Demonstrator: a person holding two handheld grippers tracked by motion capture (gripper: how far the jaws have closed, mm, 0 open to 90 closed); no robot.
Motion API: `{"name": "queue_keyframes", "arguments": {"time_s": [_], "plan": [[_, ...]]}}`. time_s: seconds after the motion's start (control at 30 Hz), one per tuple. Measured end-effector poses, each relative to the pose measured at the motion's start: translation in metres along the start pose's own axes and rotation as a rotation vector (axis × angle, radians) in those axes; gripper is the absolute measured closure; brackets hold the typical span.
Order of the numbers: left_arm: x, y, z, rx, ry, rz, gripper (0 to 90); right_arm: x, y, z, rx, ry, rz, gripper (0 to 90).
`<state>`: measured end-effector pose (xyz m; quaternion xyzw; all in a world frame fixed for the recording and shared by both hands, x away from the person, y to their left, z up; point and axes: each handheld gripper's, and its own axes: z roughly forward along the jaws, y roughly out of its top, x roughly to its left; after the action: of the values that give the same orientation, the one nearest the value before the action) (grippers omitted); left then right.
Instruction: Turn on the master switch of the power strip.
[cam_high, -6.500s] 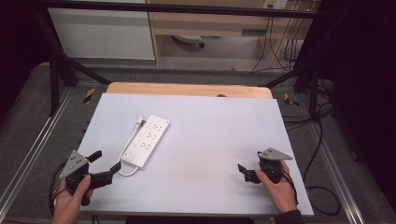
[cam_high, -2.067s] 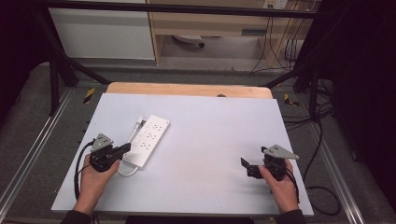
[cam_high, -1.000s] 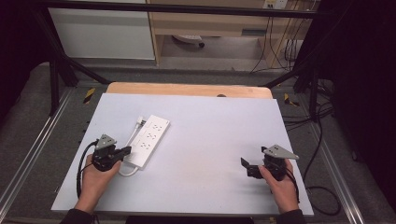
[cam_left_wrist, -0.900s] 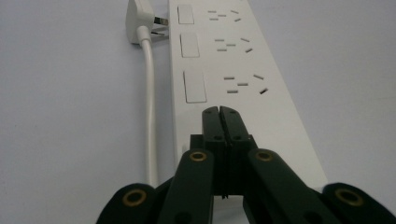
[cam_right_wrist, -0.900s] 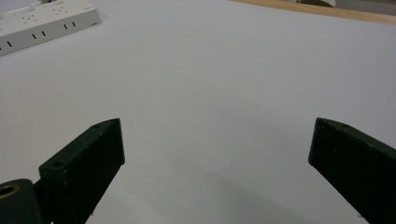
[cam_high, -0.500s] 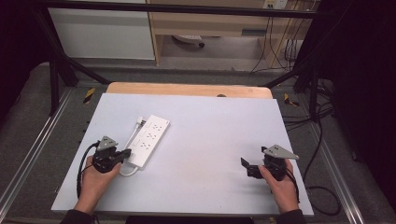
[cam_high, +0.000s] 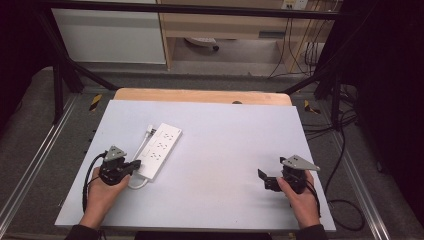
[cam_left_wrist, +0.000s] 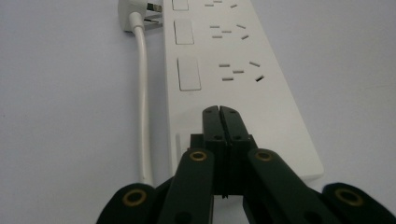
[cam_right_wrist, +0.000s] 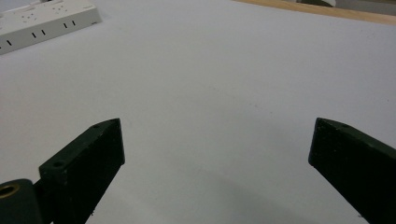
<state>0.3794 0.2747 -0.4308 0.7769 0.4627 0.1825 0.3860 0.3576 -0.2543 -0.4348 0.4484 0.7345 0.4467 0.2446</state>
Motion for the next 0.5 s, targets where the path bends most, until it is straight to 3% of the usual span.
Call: {"name": "queue_keyframes", "arguments": {"time_s": [0.5], "plan": [[0.0,0.0002,0.0003,0.002,-0.001,-0.012,90.0,0.0006,-0.0001,0.0005,0.006,0.001,-0.005,3.9]]}}
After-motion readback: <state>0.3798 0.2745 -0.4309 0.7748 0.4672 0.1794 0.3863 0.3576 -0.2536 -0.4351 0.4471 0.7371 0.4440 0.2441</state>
